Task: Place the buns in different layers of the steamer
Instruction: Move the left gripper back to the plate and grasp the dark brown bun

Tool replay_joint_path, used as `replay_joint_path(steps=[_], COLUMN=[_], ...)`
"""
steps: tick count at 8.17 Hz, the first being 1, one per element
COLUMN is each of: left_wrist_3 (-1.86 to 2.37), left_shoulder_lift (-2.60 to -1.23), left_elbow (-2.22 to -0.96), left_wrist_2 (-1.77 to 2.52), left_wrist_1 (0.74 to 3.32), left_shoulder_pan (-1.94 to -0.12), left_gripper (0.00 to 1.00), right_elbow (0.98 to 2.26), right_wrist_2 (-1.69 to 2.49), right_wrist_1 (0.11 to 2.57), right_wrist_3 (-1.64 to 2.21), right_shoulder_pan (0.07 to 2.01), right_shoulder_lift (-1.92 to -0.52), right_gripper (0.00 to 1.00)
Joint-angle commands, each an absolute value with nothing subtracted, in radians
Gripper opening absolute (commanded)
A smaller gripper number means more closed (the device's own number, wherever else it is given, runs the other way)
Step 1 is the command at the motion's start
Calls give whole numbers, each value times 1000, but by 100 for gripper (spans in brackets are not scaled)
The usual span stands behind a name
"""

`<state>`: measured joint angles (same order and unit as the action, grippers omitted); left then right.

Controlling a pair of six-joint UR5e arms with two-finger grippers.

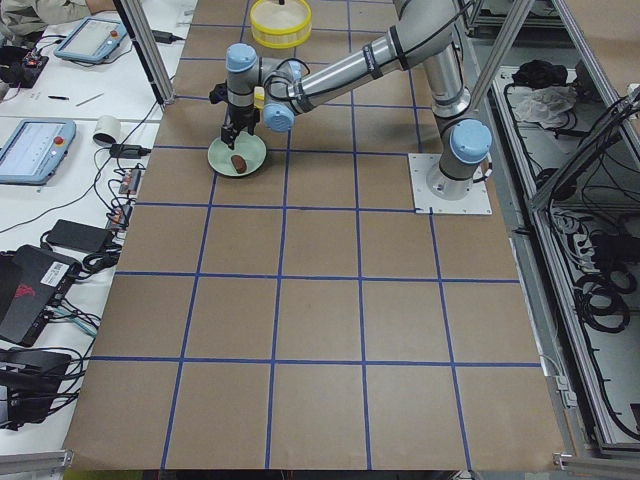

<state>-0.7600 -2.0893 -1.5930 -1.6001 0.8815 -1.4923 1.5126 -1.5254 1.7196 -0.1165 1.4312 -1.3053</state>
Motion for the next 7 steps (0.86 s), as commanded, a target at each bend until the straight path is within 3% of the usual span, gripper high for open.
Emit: replay_joint_path(steps=[1,7], left_wrist_3=[-839,-867], left_shoulder_lift=[-2114,-2197], left_elbow=[-1598,-1536], left_wrist_2=[-1595,-1589], left_wrist_1=[874,811], left_shoulder_pan=[-1477,-1476], left_gripper=[100,98], right_elbow=[1506,1506], right_wrist_2=[-1523,-1516], right_wrist_1=[1726,1923], right_wrist_3=[-63,270], right_shoulder_pan=[1440,1661], right_shoulder_lift=[-1310,-1177], right_gripper=[0,0])
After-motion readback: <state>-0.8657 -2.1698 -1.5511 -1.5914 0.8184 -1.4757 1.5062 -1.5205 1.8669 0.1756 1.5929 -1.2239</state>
